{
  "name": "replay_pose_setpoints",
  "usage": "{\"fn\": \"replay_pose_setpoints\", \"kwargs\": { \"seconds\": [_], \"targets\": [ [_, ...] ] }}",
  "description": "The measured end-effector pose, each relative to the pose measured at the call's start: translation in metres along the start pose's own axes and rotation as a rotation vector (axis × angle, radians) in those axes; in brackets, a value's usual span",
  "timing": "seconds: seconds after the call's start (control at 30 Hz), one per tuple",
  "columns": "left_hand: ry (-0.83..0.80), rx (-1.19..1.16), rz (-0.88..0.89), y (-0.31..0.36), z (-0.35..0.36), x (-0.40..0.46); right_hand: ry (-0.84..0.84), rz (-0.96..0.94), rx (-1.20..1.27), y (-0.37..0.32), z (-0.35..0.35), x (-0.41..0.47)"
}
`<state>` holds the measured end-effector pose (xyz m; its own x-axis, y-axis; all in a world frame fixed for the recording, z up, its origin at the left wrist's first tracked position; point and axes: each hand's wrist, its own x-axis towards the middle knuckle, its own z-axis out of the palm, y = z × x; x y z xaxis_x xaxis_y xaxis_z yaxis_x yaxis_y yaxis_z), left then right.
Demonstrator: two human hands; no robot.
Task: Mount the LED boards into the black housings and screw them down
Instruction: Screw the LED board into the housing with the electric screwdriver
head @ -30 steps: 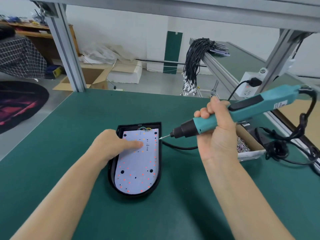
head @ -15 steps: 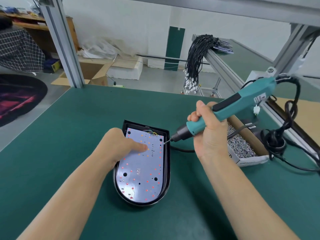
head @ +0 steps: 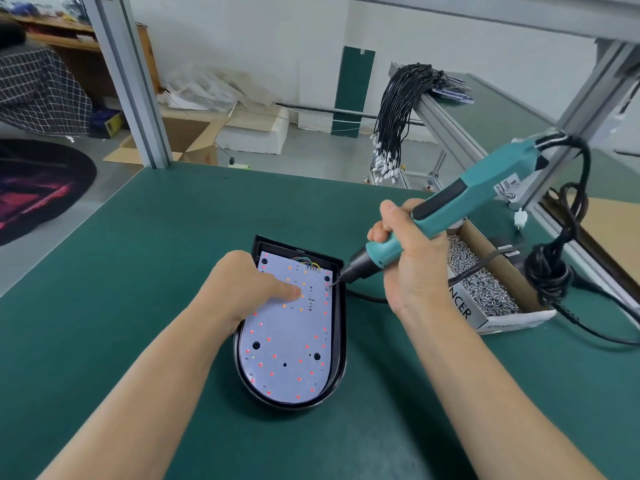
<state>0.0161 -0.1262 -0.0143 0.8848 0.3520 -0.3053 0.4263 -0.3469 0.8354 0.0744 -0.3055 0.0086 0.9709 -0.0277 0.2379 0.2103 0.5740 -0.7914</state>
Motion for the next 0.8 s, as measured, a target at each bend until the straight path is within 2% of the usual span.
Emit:
{"fn": "replay_pose_setpoints", "kwargs": {
  "seconds": [0.17,0.27,0.37,0.5,0.57,0.67,0.73,0.8],
  "targets": [
    [0.006,-0.007,0.002,0.001,0.0,-0.002,-0.229,0.06,-0.083,-0.008,0.001,0.005],
    [0.008,-0.008,-0.005,0.002,0.0,-0.003,-0.282,0.152,-0.054,-0.013,-0.003,0.008],
    [-0.001,-0.005,-0.012,0.002,0.0,-0.003,-0.37,0.149,-0.081,-0.015,-0.008,0.01],
    [-0.005,-0.017,-0.03,0.007,0.0,-0.005,-0.635,0.236,-0.064,-0.022,-0.008,0.016],
    [-0.013,-0.04,-0.054,0.008,-0.001,-0.007,-0.715,0.261,-0.084,-0.023,-0.004,0.019],
    [-0.058,-0.139,-0.084,0.005,-0.004,-0.01,-0.596,0.235,0.104,-0.027,0.002,0.021],
    [0.002,-0.295,-0.118,0.001,-0.001,-0.013,-0.423,0.193,0.324,-0.038,-0.001,0.025],
    [0.085,-0.463,-0.143,-0.003,0.007,-0.015,-0.285,0.128,0.447,-0.056,-0.01,0.03]
  ]
}}
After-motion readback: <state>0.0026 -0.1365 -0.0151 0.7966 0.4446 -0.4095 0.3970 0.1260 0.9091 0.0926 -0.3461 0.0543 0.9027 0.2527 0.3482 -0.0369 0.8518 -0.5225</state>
